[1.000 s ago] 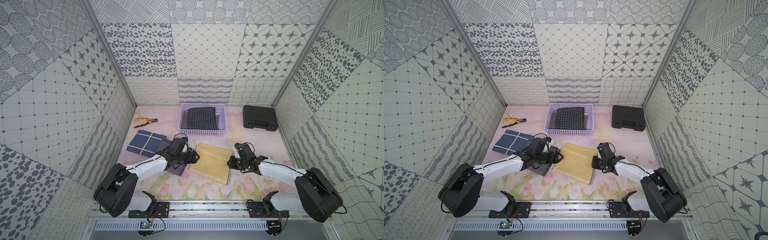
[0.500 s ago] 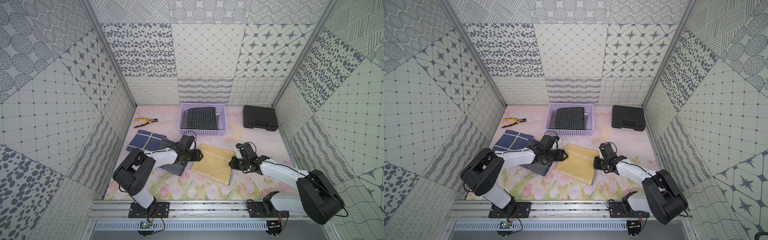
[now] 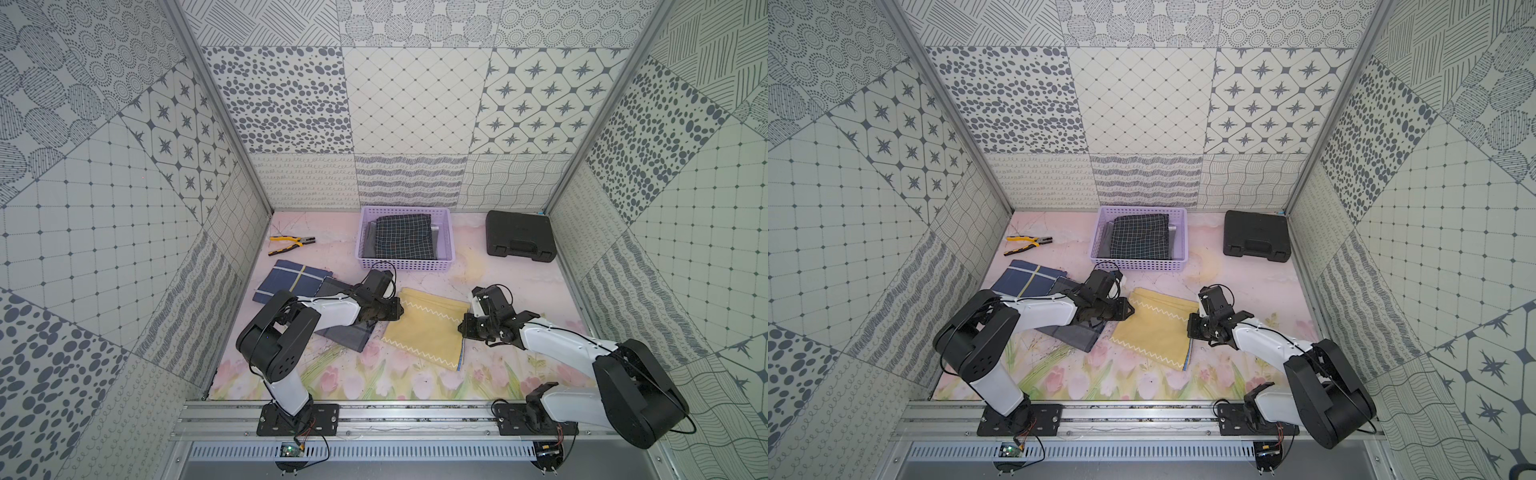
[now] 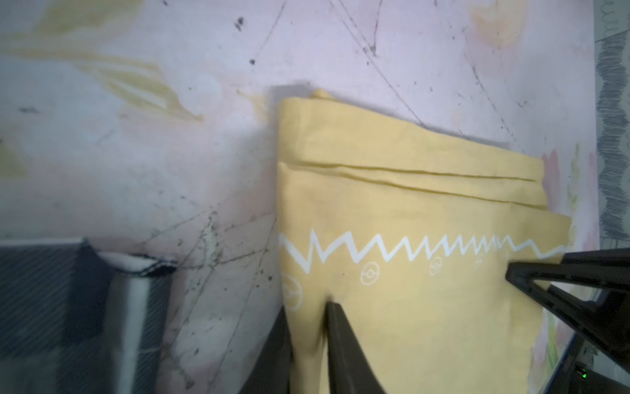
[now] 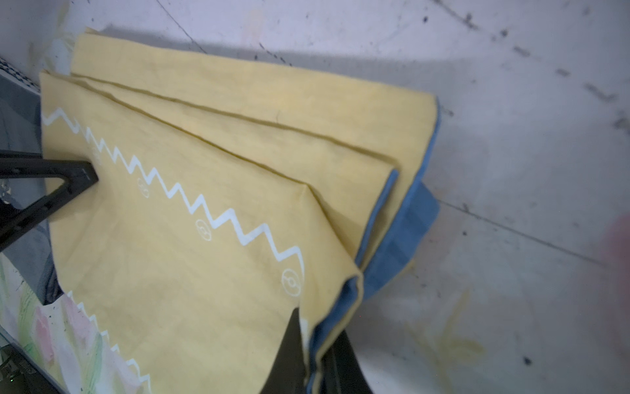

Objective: Put the folded pillowcase in the basket
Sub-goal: Pick up the pillowcase from the center of the board.

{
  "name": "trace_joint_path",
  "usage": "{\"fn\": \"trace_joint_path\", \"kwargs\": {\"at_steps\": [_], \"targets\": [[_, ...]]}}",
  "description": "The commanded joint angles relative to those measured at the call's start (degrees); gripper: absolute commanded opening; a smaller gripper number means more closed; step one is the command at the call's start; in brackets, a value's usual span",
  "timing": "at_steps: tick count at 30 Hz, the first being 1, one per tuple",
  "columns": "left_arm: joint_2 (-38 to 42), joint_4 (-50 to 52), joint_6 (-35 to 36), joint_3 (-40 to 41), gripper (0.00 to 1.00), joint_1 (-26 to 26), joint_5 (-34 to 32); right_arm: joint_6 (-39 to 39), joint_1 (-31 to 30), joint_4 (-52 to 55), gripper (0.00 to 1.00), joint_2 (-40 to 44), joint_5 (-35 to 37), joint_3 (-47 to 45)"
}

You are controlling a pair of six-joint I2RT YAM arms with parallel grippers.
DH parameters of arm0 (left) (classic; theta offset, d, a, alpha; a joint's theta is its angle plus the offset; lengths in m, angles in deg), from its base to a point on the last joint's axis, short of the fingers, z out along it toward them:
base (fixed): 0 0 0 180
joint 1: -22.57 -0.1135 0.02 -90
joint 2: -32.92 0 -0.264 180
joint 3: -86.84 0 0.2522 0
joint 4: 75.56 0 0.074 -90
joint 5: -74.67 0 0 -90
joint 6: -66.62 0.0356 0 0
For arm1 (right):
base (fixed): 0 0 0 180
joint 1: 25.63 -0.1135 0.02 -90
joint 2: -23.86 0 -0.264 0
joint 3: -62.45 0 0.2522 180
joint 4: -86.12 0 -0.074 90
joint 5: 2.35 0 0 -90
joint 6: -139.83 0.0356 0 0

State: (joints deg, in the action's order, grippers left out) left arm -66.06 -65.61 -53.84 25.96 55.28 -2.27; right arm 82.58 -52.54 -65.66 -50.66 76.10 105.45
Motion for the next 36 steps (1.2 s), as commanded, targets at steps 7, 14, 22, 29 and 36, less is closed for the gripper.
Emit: {"fn": "trace_joint_path", "kwargs": {"at_steps": [7,14,22,29,36], "targets": [[1.2,1.7,-0.8,1.0,0.00,1.0,-2.3,-0.7,0.3,0.2,0.00,0.8,0.1,-0.3],[6.2,-0.6,-3.0,3.8,0.00,1.0,-3.5,-0.8,0.3,0.9,0.00,3.3,0.5,-0.3],[16.1,2.4,-2.9,4.2,0.00,1.0,-6.3,-2.1,0.3,3.5,0.00,10.9,2.0,1.4],[27.1,6.2,-1.2,4.0,0.00,0.3,-12.0,-3.8,0.5,4.3,0.00,15.3,3.8,7.6],[32.9,8.8,0.6,1.7,0.00,-3.5,-10.6,-5.9,0.6,4.1,0.00,13.7,4.7,15.3]]}}
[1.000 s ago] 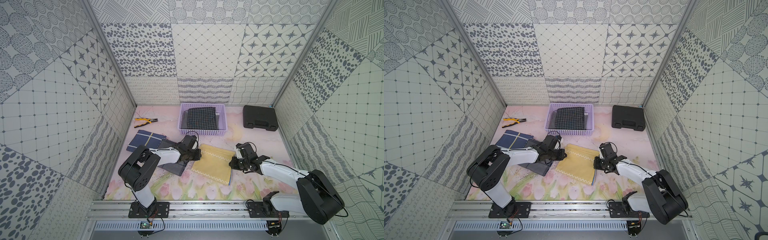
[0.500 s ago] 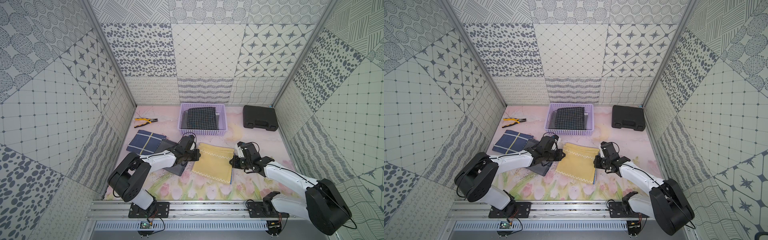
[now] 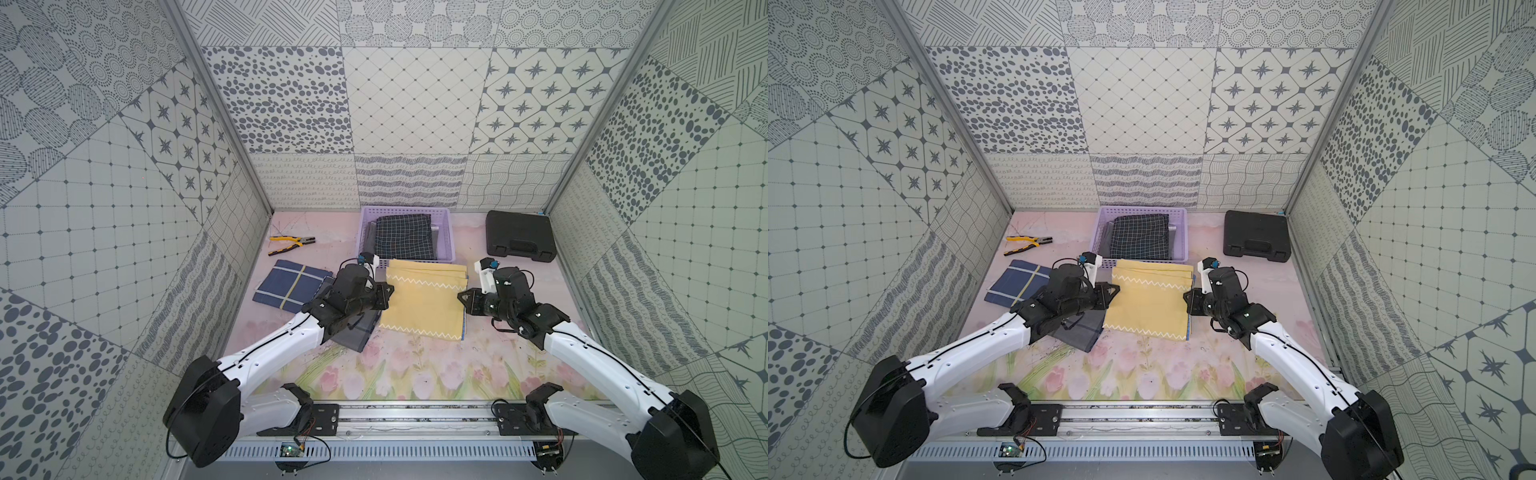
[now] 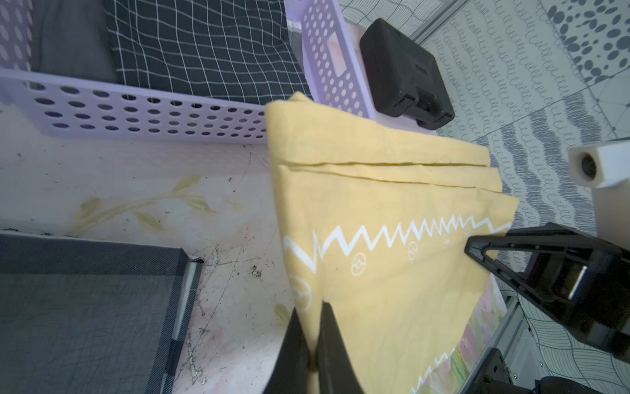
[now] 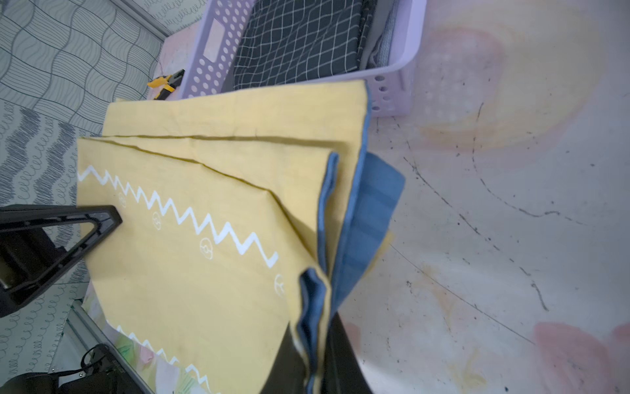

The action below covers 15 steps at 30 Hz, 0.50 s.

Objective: Put the folded pillowcase in the basket
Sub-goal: Pick up the pillowcase from the center of the board.

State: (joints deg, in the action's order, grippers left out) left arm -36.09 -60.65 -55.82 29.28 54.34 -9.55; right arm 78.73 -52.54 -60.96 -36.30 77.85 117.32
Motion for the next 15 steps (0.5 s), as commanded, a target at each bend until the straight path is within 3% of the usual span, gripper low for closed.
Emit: {"fn": "trace_joint_path", "kwargs": {"at_steps": [1,6,15], "targets": [[3.2,3.7,2.8,-1.9,0.00,-3.2,-3.1,-2.5,0.7,-0.5,0.00,-1.3,3.1,4.8],[2.4,0.8,3.8,-3.5,0.00,-6.8,-0.9,-4.4,1.0,-1.2,0.00,-5.1,3.8,11.1],[-6.4,-4.7,5.7,-10.5,0.00,-11.2,2.2,-6.0,4.6,-5.8,0.00,-15.7,2.2,19.8]]}}
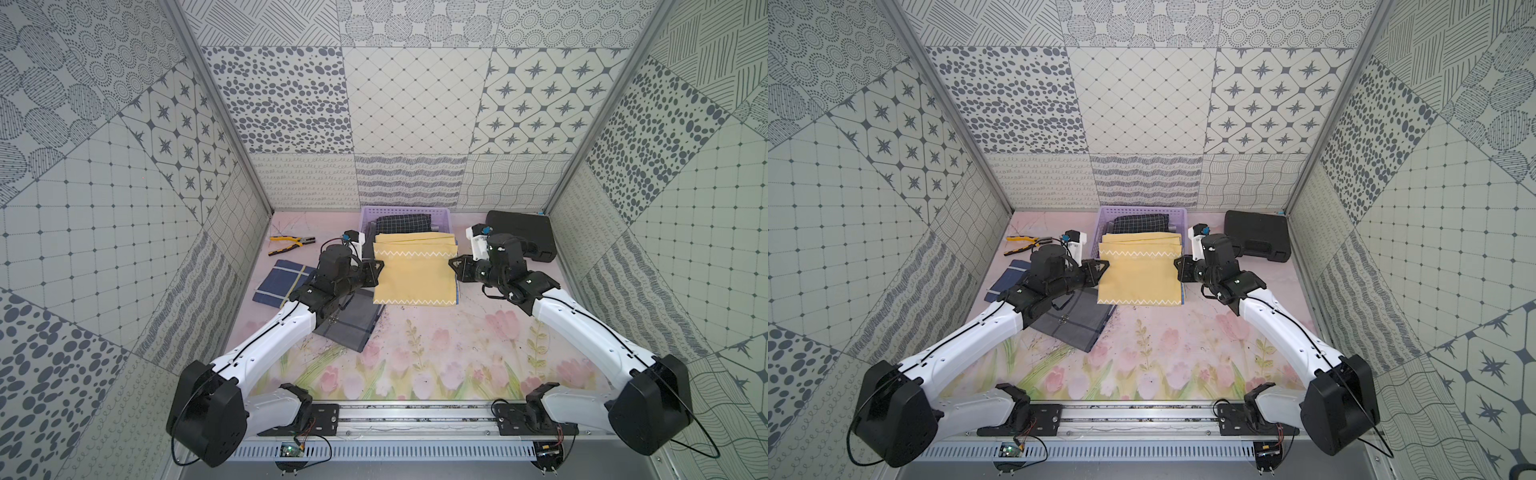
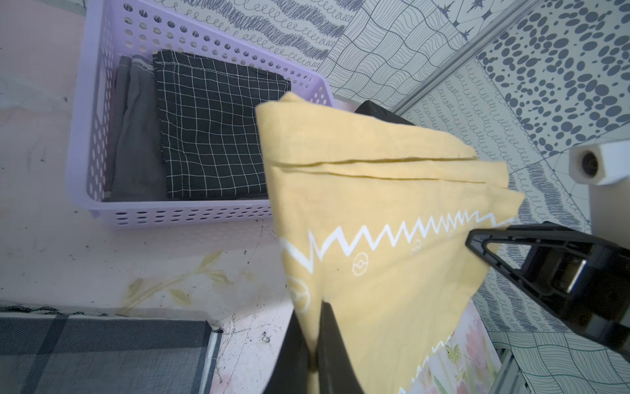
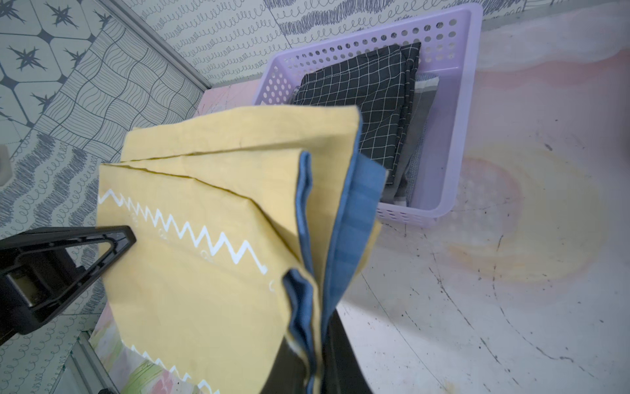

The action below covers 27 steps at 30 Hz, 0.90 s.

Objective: Put the folded pillowcase in the basket
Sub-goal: Place the pillowcase in the basket.

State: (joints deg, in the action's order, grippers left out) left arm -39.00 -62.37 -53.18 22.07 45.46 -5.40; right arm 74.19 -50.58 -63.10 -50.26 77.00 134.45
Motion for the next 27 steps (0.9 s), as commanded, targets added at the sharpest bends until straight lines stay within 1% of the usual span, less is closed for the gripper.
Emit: {"fn": "trace_joint_path", "kwargs": {"at_steps": [1,6,14,22,27], "targets": [[-4.9,-3.6,3.2,-4.2,0.00,-2.8,-1.5,-1.3,3.2,-4.5,0.00,-2.8,2.6,3.5],[-11.9,-4.8,4.1,-9.7,0.00,-4.9,-0.4,-1.0,5.6,-7.4,0.00,-8.7,0.4,7.8],[-23.5,-8.1,4.4,-18.2,0.00,-8.6,1.6,-1.1,8.3,-10.5,0.00,-20.8,-2.7,18.0],[-34.8,-9.8,4.4,-27.4,0.00,-12.2,4.3,-1.2,8.9,-10.9,0.00,-34.3,-5.0,32.1],[-40.2,-8.1,5.4,-32.8,0.00,-13.8,5.8,-0.6,8.9,-10.2,0.00,-40.4,-6.1,38.2]]}}
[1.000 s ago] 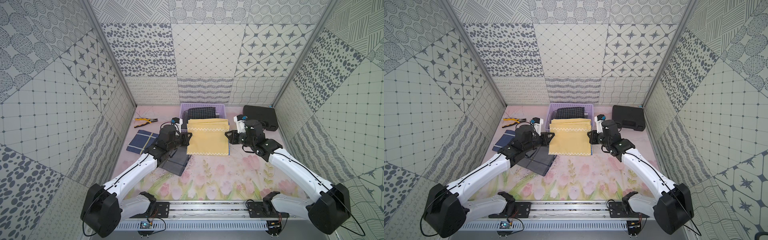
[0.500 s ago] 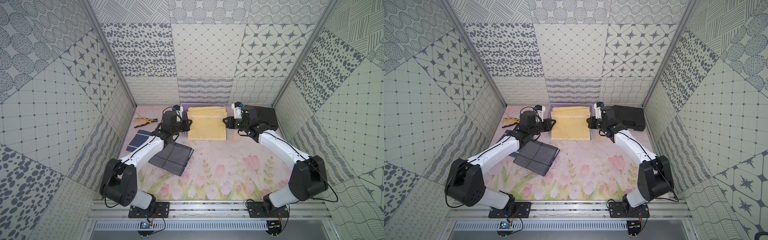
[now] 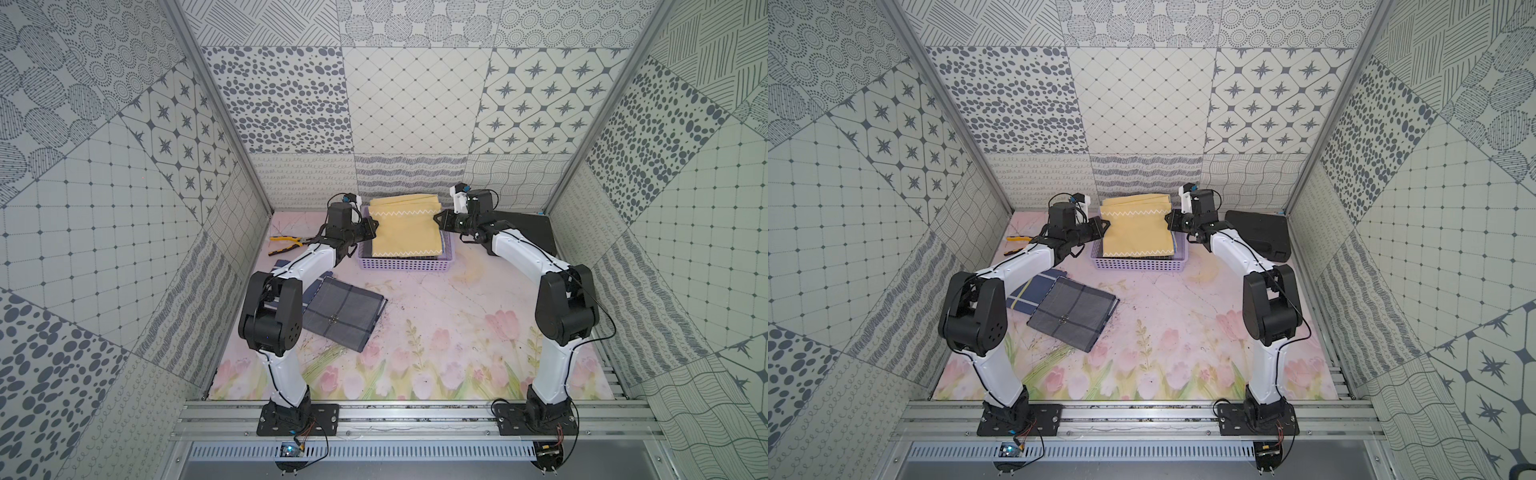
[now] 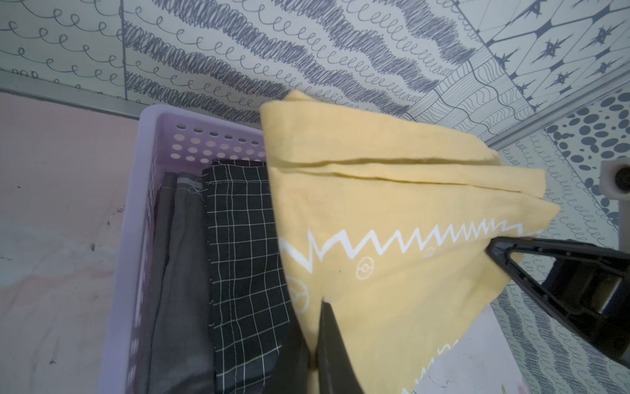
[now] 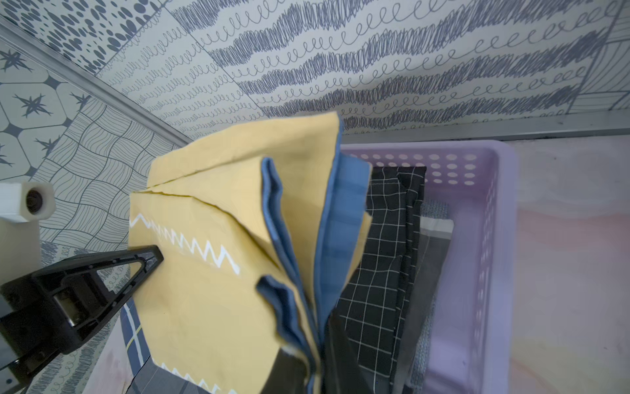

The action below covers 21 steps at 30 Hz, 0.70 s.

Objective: Put the folded pillowcase in the basket
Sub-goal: Place the pillowcase in the basket.

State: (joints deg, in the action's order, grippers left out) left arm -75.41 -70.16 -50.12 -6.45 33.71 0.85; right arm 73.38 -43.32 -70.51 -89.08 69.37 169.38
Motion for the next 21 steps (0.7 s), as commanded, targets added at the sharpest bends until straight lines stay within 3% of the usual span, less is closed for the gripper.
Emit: {"fn": "trace_joint_path", "kwargs": {"at_steps": [1,15,16,18,21], "targets": [[-4.5,-0.4,2.3,-4.6,0.00,-2.3,-0.2,0.4,1.6,-2.8,0.00,-2.3,1.3,3.9],[-9.7,0.3,1.5,-7.7,0.02,-3.4,1.7,1.4,1.6,-2.8,0.00,-4.6,0.5,4.0],[-9.7,0.8,1.3,-8.0,0.17,-3.3,1.9,1.6,1.6,-2.7,0.06,-4.4,0.4,3.9],[-9.3,1.1,0.7,-8.1,0.61,-3.5,2.1,1.8,1.6,-2.2,0.25,-3.9,0.5,3.8],[-7.5,2.6,0.1,-8.1,0.92,-3.5,1.6,2.0,1.6,-1.2,0.47,-2.2,1.7,3.0]]}}
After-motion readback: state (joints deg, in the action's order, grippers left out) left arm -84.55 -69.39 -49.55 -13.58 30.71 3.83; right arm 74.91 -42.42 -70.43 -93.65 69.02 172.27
